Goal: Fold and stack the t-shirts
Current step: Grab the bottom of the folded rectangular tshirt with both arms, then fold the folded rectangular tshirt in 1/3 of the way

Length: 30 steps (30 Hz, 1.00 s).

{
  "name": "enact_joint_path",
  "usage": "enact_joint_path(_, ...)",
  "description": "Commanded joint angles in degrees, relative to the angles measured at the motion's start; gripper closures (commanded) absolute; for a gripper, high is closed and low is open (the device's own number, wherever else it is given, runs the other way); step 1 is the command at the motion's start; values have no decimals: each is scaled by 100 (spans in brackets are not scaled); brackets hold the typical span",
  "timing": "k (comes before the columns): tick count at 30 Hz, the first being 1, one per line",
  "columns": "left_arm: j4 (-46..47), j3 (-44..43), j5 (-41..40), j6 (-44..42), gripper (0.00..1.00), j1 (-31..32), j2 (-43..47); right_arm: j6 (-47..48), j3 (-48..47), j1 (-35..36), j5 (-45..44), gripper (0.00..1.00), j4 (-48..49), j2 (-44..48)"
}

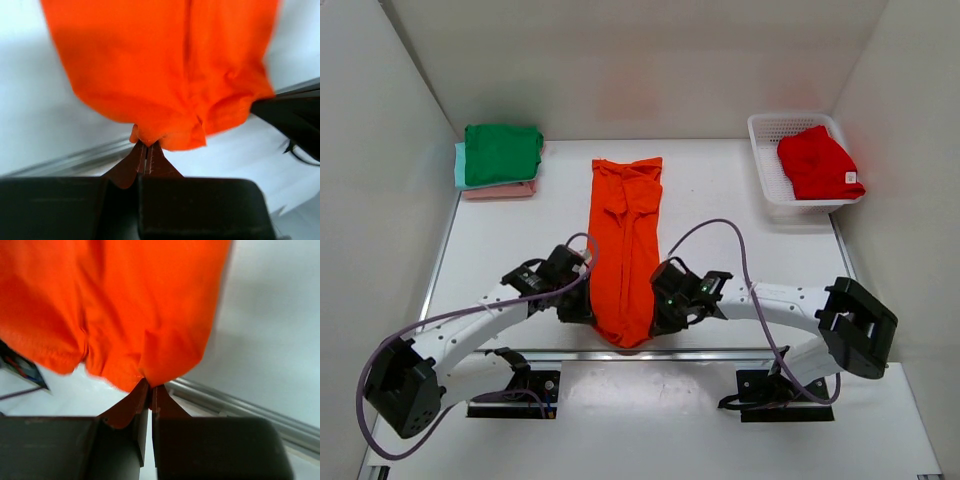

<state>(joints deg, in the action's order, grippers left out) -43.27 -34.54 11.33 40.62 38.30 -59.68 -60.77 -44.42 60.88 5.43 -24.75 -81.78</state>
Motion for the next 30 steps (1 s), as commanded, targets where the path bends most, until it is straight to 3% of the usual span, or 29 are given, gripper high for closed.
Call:
enact_joint_path(1,-182,-622,-280,-572,100,-139,-263,504,-382,-400,151,100,-283,101)
enact_joint_path(13,-130,-2011,-474,-1372,100,-1456,-1388,1980,-1323,-2334,863,100,-627,-268)
enact_joint_path(30,195,-3664,-518,-1663,100,-1932,-3461,3124,-3817,-3346,1461,100,-1066,-2289)
